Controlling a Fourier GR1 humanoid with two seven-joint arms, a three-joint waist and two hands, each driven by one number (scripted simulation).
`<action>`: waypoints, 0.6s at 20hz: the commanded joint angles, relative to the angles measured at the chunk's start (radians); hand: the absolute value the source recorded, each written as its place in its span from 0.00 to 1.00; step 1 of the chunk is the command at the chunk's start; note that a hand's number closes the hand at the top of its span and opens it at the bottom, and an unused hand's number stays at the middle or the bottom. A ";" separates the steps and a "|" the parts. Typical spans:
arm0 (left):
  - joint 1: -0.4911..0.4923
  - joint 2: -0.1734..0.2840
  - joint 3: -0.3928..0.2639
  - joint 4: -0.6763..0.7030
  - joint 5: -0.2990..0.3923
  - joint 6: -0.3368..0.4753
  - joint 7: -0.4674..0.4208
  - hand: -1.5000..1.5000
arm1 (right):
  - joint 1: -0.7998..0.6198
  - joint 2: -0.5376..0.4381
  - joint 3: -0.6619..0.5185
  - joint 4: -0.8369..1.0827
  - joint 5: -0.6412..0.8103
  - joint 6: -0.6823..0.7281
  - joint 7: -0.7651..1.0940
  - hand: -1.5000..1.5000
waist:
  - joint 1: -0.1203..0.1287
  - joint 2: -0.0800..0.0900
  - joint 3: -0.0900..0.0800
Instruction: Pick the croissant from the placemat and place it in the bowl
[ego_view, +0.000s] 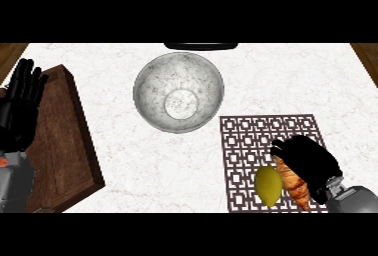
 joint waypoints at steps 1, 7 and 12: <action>0.044 -0.021 -0.016 -0.078 -0.018 0.009 0.014 0.50 | 0.007 0.014 -0.015 0.045 0.035 -0.059 -0.070 1.00 | 0.002 0.002 0.003; -0.017 0.021 0.037 -0.006 0.017 -0.039 0.012 0.50 | 0.020 0.039 -0.030 0.022 0.093 -0.103 -0.109 1.00 | 0.000 0.003 0.003; -0.060 -0.020 -0.030 -0.025 -0.017 -0.014 0.017 0.50 | -0.297 -0.027 -0.310 0.320 -0.157 -0.069 -0.308 1.00 | 0.081 0.036 0.008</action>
